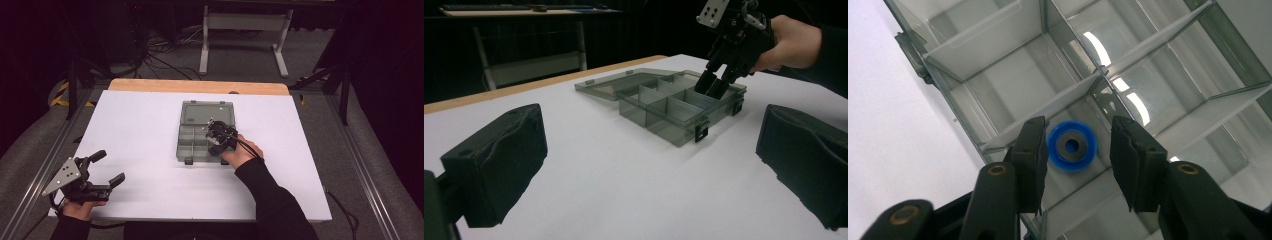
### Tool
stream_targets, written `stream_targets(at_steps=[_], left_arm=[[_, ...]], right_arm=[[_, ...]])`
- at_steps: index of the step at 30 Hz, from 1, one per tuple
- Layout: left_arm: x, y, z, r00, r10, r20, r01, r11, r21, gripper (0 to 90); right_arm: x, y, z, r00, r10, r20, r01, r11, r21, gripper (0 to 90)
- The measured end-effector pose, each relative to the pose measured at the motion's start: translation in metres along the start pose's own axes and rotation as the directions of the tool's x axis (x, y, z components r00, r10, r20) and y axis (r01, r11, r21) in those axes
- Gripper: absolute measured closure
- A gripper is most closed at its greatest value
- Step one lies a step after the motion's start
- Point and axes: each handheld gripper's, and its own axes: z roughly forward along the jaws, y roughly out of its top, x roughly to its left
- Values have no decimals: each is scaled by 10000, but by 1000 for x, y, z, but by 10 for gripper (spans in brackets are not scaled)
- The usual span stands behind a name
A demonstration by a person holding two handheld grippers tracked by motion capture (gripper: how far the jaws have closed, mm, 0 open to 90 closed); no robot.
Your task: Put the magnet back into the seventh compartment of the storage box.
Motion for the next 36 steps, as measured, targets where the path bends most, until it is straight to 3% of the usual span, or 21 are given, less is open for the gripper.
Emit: stream_targets(at_steps=[5, 16, 28, 36], left_arm=[[0, 0, 1, 10000, -15, 13, 15, 10000, -3, 4], [0, -1, 2, 10000, -81, 20, 81, 10000, 29, 4], [-1, 0, 1, 10000, -10, 11, 10, 10000, 19, 4], [-1, 0, 1, 10000, -14, 16, 14, 10000, 24, 4]], right_arm=[[1, -1, -6, 10000, 6, 55, -5, 9998, -207, 514], [6, -6, -33, 9999, -107, -34, 102, 9919, -1270, 309], [17, -19, -65, 9991, -361, -203, 305, 9734, -2269, 134], [20, -36, -86, 9992, -375, -165, 305, 9498, -3113, 76]])
